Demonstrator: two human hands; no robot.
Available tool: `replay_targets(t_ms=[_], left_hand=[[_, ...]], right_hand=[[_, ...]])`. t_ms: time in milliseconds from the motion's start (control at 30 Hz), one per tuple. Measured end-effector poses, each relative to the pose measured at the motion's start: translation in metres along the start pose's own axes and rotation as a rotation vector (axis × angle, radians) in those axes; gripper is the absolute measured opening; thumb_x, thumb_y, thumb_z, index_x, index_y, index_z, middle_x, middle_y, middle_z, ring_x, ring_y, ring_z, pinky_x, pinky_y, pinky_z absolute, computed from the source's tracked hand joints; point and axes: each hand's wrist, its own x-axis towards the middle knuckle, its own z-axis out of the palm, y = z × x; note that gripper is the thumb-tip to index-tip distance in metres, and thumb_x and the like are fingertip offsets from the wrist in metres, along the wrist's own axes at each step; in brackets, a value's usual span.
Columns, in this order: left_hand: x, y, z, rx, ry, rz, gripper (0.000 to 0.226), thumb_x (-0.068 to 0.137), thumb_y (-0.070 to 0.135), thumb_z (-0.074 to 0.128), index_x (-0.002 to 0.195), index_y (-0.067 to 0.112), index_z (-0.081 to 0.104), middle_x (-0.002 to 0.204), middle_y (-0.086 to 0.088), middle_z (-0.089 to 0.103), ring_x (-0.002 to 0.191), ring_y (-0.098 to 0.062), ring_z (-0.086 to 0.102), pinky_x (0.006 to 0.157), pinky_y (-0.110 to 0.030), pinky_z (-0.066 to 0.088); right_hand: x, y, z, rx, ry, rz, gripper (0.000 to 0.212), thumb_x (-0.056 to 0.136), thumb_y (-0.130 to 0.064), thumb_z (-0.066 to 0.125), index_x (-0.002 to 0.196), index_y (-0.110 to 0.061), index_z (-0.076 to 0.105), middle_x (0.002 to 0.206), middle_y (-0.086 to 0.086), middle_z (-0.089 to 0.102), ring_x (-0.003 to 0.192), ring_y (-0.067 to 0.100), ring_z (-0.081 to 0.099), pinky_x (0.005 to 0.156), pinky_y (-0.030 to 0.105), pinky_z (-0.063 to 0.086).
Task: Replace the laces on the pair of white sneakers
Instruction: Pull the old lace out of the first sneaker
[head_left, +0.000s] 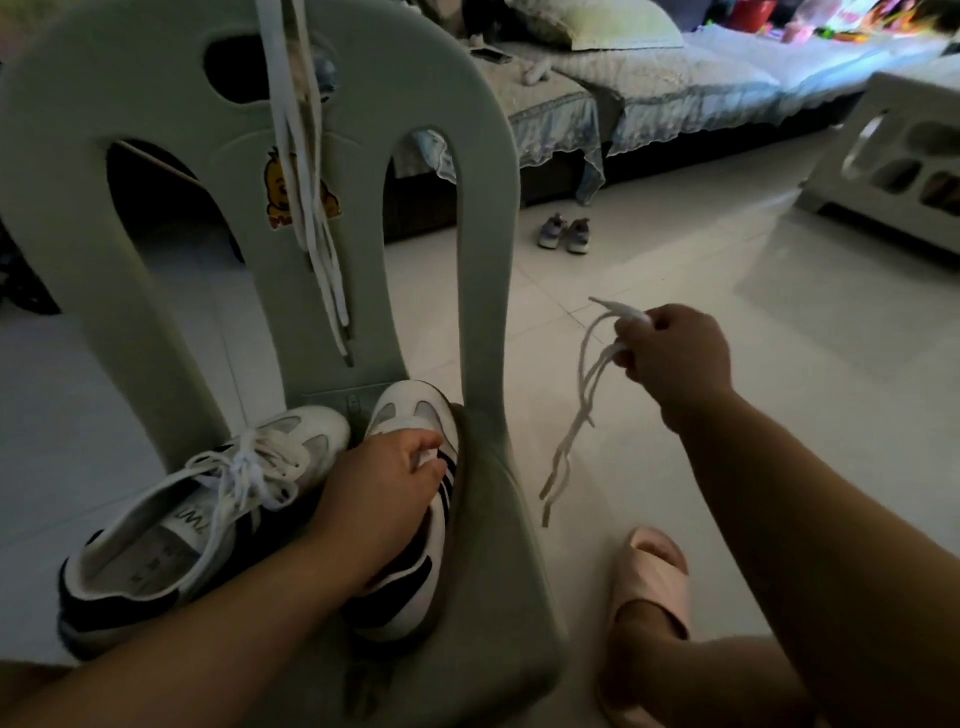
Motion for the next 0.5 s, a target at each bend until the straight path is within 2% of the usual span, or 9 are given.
replay_targets(t_ms=[67, 167, 233, 300, 400, 500], left_hand=[[0.000, 0.003, 0.002, -0.038, 0.000, 0.028, 0.025, 0.093, 0.028, 0.055, 0.116, 0.031, 0.065, 0.108, 0.011, 0.067, 0.099, -0.005, 0.059, 0.085, -0.023, 0.046], [0.004, 0.008, 0.007, -0.084, -0.030, 0.049, 0.019, 0.091, 0.029, 0.058, 0.106, 0.033, 0.069, 0.087, 0.023, 0.062, 0.085, 0.003, 0.058, 0.076, -0.017, 0.046], [0.006, 0.010, 0.009, -0.088, -0.070, 0.059, 0.019, 0.092, 0.029, 0.058, 0.107, 0.034, 0.069, 0.090, 0.021, 0.063, 0.088, 0.001, 0.060, 0.081, -0.023, 0.050], [0.008, 0.011, 0.011, -0.053, -0.088, 0.078, 0.021, 0.093, 0.030, 0.055, 0.110, 0.035, 0.067, 0.097, 0.021, 0.063, 0.093, 0.002, 0.057, 0.085, -0.022, 0.047], [0.009, 0.009, 0.012, 0.008, -0.093, 0.113, 0.023, 0.093, 0.033, 0.054, 0.113, 0.036, 0.065, 0.100, 0.026, 0.058, 0.096, 0.005, 0.052, 0.083, -0.017, 0.040], [0.008, 0.008, 0.011, 0.035, -0.108, 0.120, 0.028, 0.091, 0.035, 0.055, 0.118, 0.038, 0.063, 0.107, 0.026, 0.059, 0.098, 0.007, 0.050, 0.084, -0.017, 0.039]], right_hand=[[0.008, 0.010, -0.002, 0.008, 0.041, 0.038, 0.006, 0.086, -0.017, 0.059, 0.082, -0.016, 0.064, 0.070, 0.001, 0.067, 0.069, 0.018, 0.068, 0.069, 0.035, 0.056], [0.018, 0.040, 0.009, -0.061, -0.004, 0.123, 0.018, 0.083, -0.009, 0.057, 0.100, -0.013, 0.065, 0.079, 0.006, 0.069, 0.072, 0.020, 0.069, 0.072, 0.035, 0.057], [0.021, 0.067, 0.023, -0.122, -0.094, 0.191, 0.032, 0.083, -0.004, 0.057, 0.113, -0.016, 0.061, 0.092, 0.010, 0.069, 0.077, 0.023, 0.070, 0.078, 0.039, 0.057], [0.023, 0.095, 0.037, -0.206, -0.191, 0.230, 0.040, 0.082, -0.002, 0.056, 0.118, -0.019, 0.060, 0.101, 0.011, 0.068, 0.085, 0.026, 0.069, 0.082, 0.043, 0.056], [0.022, 0.132, 0.056, -0.325, -0.323, 0.263, 0.034, 0.083, -0.001, 0.055, 0.112, -0.017, 0.065, 0.105, 0.012, 0.069, 0.096, 0.028, 0.066, 0.088, 0.043, 0.053], [0.018, 0.156, 0.070, -0.360, -0.386, 0.309, 0.033, 0.085, -0.003, 0.054, 0.113, -0.015, 0.066, 0.108, 0.013, 0.068, 0.099, 0.029, 0.063, 0.087, 0.037, 0.052]])
